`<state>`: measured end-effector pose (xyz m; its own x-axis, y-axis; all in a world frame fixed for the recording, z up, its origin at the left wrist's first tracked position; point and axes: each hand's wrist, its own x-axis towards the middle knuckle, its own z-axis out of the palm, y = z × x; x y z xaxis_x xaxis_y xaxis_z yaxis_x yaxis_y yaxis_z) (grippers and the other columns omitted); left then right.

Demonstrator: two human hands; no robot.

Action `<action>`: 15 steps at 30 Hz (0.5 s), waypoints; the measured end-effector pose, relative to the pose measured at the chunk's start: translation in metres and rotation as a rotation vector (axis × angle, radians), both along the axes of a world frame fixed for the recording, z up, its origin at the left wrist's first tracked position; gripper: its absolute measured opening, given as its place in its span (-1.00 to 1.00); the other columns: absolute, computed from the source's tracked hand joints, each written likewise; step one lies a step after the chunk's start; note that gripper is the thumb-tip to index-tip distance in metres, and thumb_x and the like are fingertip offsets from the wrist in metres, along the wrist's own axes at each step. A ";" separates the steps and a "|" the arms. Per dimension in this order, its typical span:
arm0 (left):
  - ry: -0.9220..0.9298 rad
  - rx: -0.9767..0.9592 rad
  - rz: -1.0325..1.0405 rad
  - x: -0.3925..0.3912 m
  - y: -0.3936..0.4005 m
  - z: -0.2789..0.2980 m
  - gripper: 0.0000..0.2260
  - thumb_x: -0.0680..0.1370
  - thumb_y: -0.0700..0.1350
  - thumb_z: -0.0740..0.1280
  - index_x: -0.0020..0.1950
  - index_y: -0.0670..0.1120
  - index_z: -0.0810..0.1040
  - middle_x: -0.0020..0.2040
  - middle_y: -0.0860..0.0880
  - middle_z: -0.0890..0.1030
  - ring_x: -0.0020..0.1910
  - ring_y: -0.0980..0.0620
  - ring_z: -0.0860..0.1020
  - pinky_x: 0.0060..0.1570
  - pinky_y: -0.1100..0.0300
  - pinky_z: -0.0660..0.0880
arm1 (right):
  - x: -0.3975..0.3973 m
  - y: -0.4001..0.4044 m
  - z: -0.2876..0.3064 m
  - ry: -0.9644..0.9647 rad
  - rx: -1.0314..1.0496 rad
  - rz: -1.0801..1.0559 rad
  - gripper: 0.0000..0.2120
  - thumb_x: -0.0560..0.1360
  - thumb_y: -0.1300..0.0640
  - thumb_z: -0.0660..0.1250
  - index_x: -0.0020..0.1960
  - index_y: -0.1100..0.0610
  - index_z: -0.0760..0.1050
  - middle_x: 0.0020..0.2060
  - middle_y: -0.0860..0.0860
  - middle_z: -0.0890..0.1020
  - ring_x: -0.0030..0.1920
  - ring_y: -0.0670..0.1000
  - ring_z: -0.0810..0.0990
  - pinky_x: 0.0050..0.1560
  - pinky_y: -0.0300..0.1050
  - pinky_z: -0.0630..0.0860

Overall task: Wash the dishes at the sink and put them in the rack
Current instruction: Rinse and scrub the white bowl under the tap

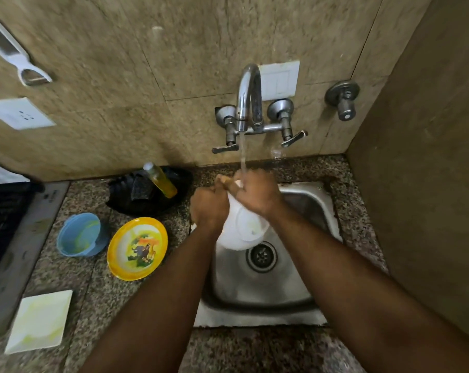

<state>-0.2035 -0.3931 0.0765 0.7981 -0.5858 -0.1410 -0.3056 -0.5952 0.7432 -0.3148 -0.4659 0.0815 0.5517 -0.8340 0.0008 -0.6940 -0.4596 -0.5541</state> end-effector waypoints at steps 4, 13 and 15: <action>0.116 -0.025 0.119 -0.009 0.008 -0.003 -0.43 0.60 0.29 0.28 -0.15 -0.22 0.70 -0.12 -0.25 0.72 -0.05 -0.25 0.67 0.02 -0.02 0.59 | -0.003 0.022 -0.010 0.046 -0.114 -0.074 -0.47 0.61 -0.35 -0.02 0.14 -0.03 0.56 0.09 0.07 0.66 0.10 0.14 0.61 0.10 0.06 0.55; 0.211 -0.062 0.334 -0.027 0.024 -0.015 -0.30 0.46 0.44 0.27 -0.07 -0.22 0.69 -0.09 -0.23 0.71 -0.07 -0.25 0.68 -0.01 -0.06 0.64 | 0.001 -0.001 -0.004 -0.106 0.322 -0.356 -0.61 0.56 -0.24 0.35 -0.07 0.09 0.64 -0.24 -0.02 0.65 -0.09 0.12 0.68 -0.18 -0.16 0.46; 0.235 -0.094 0.369 -0.024 0.023 -0.013 -0.36 0.52 0.38 0.29 -0.06 -0.22 0.72 -0.10 -0.23 0.72 -0.08 -0.21 0.69 -0.04 0.02 0.62 | 0.006 0.017 -0.003 -0.003 0.230 -0.393 -0.27 0.38 -0.58 0.21 0.15 0.01 0.60 0.01 0.01 0.66 0.08 0.12 0.64 0.01 -0.02 0.56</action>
